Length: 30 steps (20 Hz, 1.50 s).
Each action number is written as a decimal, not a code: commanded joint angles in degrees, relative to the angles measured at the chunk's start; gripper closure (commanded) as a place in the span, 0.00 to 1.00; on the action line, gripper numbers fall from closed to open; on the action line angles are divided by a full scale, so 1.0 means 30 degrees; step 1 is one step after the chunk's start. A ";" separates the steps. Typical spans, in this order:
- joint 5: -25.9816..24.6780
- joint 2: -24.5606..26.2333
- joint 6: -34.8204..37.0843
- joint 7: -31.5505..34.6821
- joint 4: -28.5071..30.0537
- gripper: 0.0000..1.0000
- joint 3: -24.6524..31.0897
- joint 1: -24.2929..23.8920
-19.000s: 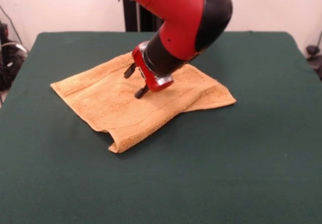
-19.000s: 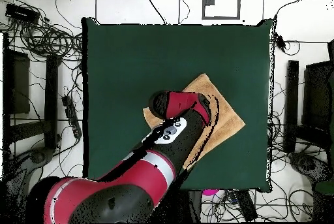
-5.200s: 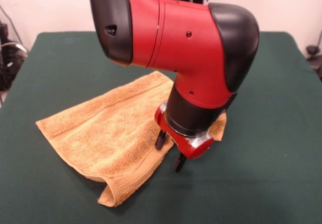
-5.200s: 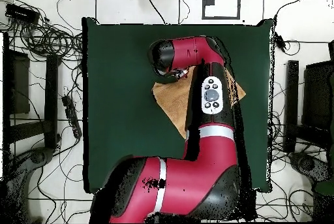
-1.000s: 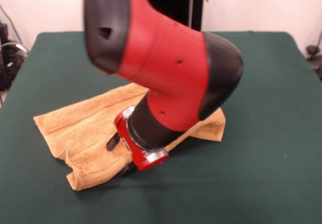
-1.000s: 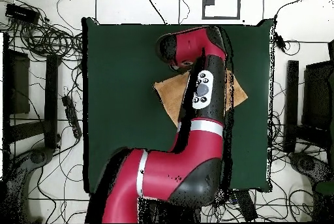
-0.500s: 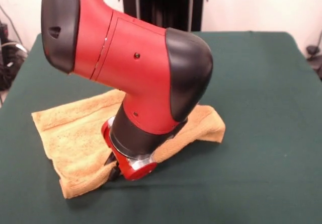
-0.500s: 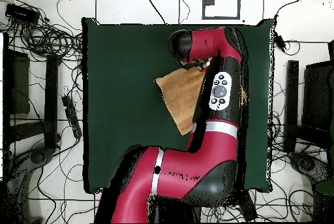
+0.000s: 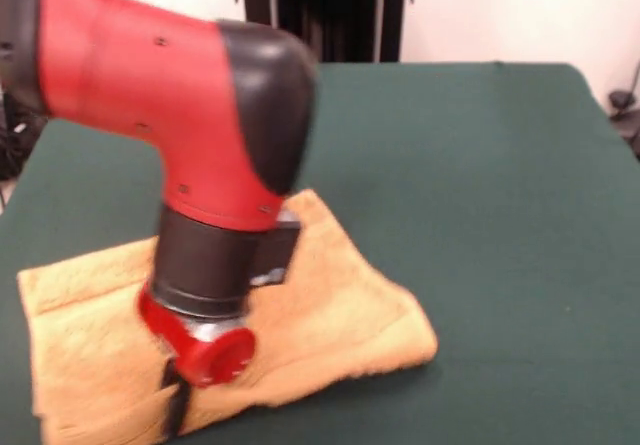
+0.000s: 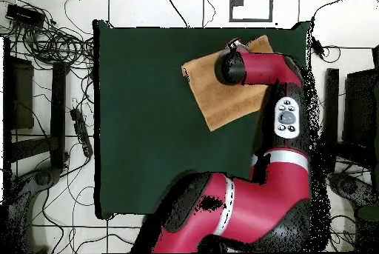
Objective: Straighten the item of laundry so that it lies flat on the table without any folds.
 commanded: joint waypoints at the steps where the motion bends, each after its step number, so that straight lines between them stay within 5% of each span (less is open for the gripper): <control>1: -0.5610 -0.0734 -1.5530 -0.0637 0.8907 1.00 0.4422 -0.1801; 7: -0.8419 0.1431 -2.2572 0.3800 0.8550 1.00 0.5039 -0.2746; 10: -1.0226 0.2582 -2.3218 0.5980 0.7363 1.00 0.5368 -0.2784; 13: -1.2574 0.3352 -2.1508 0.7836 0.5678 1.00 0.5139 -0.2106; 15: -1.1728 0.3994 -2.1254 0.7105 0.5217 1.00 0.5058 -0.2053; 19: -1.1371 0.3331 -1.5307 0.5994 0.6161 1.00 0.5672 -0.2315; 20: -1.1299 0.3146 -1.3954 0.5549 0.6407 0.00 0.5921 -0.2438; 23: -0.6782 0.3702 -1.5593 0.2970 0.6022 0.00 0.3792 -0.1342; 24: -0.8738 0.3432 -1.4206 0.3786 0.6139 0.00 0.4971 -0.1950; 28: -0.9984 0.3068 -1.2870 0.3812 0.6583 0.00 0.6187 -0.2601; 30: -0.8086 0.2687 -1.2651 0.2690 0.6680 0.00 0.4962 -0.1842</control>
